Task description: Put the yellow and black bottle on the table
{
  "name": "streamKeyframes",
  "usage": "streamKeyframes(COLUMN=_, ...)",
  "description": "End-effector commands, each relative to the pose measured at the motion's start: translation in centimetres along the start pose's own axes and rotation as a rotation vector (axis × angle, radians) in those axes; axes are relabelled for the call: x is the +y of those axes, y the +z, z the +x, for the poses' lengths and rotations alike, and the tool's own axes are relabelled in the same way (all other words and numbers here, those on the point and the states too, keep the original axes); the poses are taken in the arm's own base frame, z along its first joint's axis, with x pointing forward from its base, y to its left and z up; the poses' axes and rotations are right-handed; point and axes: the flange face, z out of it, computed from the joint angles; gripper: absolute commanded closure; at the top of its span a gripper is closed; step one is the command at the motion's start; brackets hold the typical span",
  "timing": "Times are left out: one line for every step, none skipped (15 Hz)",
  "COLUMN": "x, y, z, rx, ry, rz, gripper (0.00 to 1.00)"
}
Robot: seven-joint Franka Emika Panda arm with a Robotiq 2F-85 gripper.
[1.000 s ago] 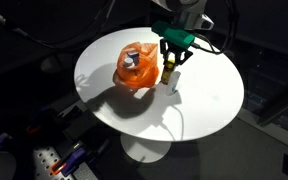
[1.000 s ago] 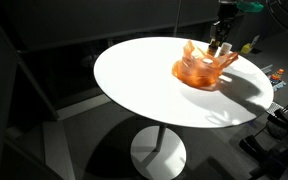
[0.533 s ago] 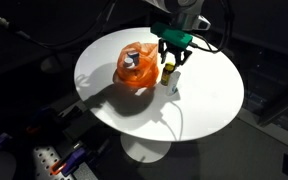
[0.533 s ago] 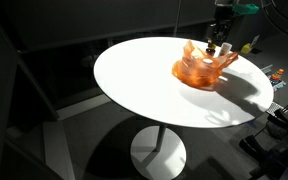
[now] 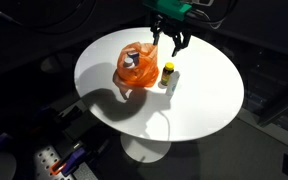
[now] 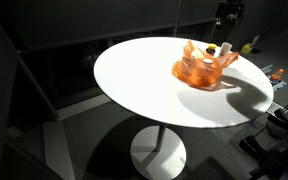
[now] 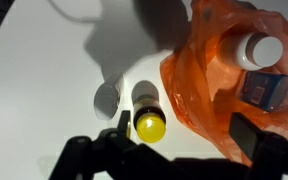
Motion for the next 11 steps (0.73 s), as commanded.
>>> streamKeyframes(x=-1.2, y=-3.1, z=-4.1, rx=-0.028, ry=0.080, rz=0.003, gripper=0.00)
streamKeyframes(x=-1.6, y=-4.0, z=-5.2, rx=-0.032, ry=0.094, rz=0.004, gripper=0.00)
streamKeyframes(x=-1.8, y=-4.7, z=-6.0, rx=-0.035, ry=0.105, rz=0.005, gripper=0.00)
streamKeyframes(x=-2.1, y=-5.4, z=-6.7, rx=-0.035, ry=0.116, rz=0.006, gripper=0.00)
streamKeyframes(x=-2.3, y=-6.0, z=-7.4, rx=-0.036, ry=0.123, rz=0.005, gripper=0.00)
streamKeyframes(x=-2.5, y=-6.5, z=-7.9, rx=-0.033, ry=0.135, rz=0.002, gripper=0.00)
streamKeyframes(x=-2.6, y=-6.8, z=-8.4, rx=-0.036, ry=0.139, rz=0.007, gripper=0.00)
streamKeyframes(x=-2.4, y=-6.0, z=-6.6, rx=-0.031, ry=0.109, rz=0.010, gripper=0.00)
streamKeyframes(x=-2.5, y=-6.4, z=-7.2, rx=-0.031, ry=0.114, rz=0.011, gripper=0.00)
streamKeyframes(x=-2.6, y=-6.6, z=-7.5, rx=-0.030, ry=0.117, rz=0.012, gripper=0.00)
streamKeyframes(x=-2.6, y=-6.7, z=-7.7, rx=-0.031, ry=0.118, rz=0.012, gripper=0.00)
